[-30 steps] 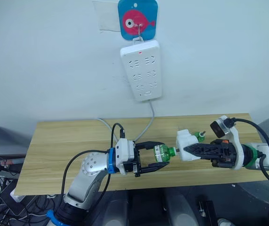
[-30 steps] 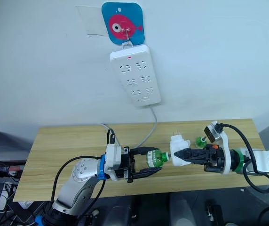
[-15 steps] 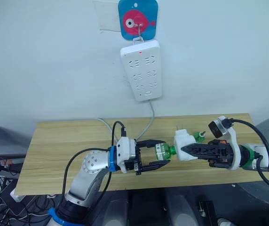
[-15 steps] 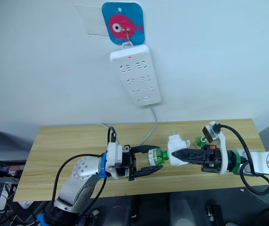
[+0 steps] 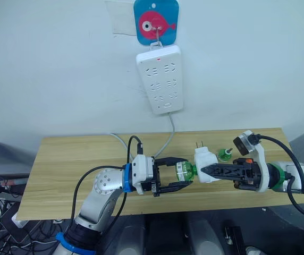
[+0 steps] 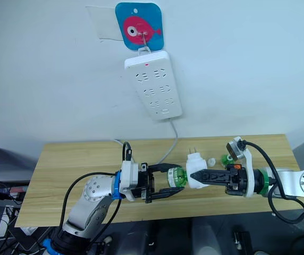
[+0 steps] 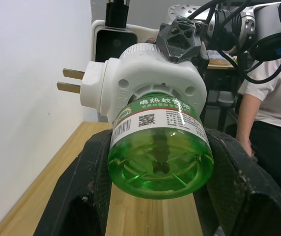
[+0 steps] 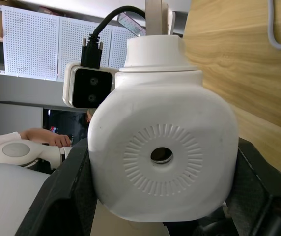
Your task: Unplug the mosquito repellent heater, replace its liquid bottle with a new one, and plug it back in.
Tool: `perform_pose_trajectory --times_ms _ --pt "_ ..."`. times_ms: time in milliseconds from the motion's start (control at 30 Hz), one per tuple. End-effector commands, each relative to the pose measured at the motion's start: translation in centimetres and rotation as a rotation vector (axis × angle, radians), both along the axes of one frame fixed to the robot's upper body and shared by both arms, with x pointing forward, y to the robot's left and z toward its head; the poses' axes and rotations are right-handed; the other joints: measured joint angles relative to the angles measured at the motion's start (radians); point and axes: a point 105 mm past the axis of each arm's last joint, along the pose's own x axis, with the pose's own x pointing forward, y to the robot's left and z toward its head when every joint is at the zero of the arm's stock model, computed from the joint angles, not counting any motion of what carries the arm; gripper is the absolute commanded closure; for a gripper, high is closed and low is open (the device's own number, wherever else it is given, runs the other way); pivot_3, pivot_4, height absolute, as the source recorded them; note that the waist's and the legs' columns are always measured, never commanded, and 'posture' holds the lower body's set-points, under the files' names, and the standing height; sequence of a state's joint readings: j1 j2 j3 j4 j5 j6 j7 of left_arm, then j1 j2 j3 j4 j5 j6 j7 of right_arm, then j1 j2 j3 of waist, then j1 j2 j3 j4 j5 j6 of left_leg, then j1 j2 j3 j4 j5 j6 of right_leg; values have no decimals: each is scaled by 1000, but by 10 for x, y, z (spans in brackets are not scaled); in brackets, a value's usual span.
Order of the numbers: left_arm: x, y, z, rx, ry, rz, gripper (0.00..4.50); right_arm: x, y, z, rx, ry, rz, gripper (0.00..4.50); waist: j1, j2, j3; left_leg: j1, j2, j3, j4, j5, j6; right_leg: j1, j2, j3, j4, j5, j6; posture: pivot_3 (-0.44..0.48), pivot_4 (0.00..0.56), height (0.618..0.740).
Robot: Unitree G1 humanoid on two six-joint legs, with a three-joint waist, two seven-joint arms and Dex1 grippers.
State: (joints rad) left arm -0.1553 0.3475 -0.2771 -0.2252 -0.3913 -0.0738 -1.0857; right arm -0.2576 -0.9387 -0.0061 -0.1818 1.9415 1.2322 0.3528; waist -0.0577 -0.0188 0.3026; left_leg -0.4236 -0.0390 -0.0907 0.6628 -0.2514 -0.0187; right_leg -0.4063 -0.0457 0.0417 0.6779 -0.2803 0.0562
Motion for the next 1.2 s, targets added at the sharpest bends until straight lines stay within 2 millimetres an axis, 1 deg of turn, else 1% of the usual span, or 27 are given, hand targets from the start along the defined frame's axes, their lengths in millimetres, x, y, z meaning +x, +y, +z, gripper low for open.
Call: perform_pose_trajectory --times_ms 33,267,333,400,433,567,733,867,1200 --pt "-12 -10 4 -15 -28 -73 2244 -13 13 11 45 -36 94 1499 0 0 0 0 0 0 0 0 0 0 0 0 0 0 0 -102 285 740" --pt "-9 -8 4 -9 -34 -58 2244 -11 9 10 32 -16 97 1499 0 0 0 0 0 0 0 0 0 0 0 0 0 0 0 -99 287 740" --pt "-9 -8 4 -9 -35 -57 2244 -11 9 10 33 -13 97 781 0 0 0 0 0 0 0 0 0 0 0 0 0 0 0 -95 287 740" --pt "-10 -8 4 -8 -35 -57 2244 -10 11 10 36 -13 102 218 0 0 0 0 0 0 0 0 0 0 0 0 0 0 0 -95 287 740" --pt "-10 -8 4 -8 -35 -56 2244 -10 12 10 38 -13 104 53 0 0 0 0 0 0 0 0 0 0 0 0 0 0 0 -95 287 740" --pt "-8 -7 7 -24 -41 -39 2244 -9 13 9 40 -8 108 53 0 0 0 0 0 -1 0 0 0 0 0 0 0 0 0 -88 289 740" --pt "-8 -6 6 -19 -35 -32 2244 -9 11 9 43 3 115 53 0 0 0 0 0 -1 0 0 0 0 0 0 0 0 0 -89 293 740" --pt "-2 -6 8 -41 -3 9 2244 -12 13 7 49 7 116 53 0 0 0 0 0 -1 0 0 0 0 0 0 0 0 0 -90 298 740" --pt "4 -4 8 -42 -3 29 2244 -22 17 2 65 12 123 53 0 0 0 -1 0 -2 0 0 0 0 0 -1 0 0 0 -92 302 740"
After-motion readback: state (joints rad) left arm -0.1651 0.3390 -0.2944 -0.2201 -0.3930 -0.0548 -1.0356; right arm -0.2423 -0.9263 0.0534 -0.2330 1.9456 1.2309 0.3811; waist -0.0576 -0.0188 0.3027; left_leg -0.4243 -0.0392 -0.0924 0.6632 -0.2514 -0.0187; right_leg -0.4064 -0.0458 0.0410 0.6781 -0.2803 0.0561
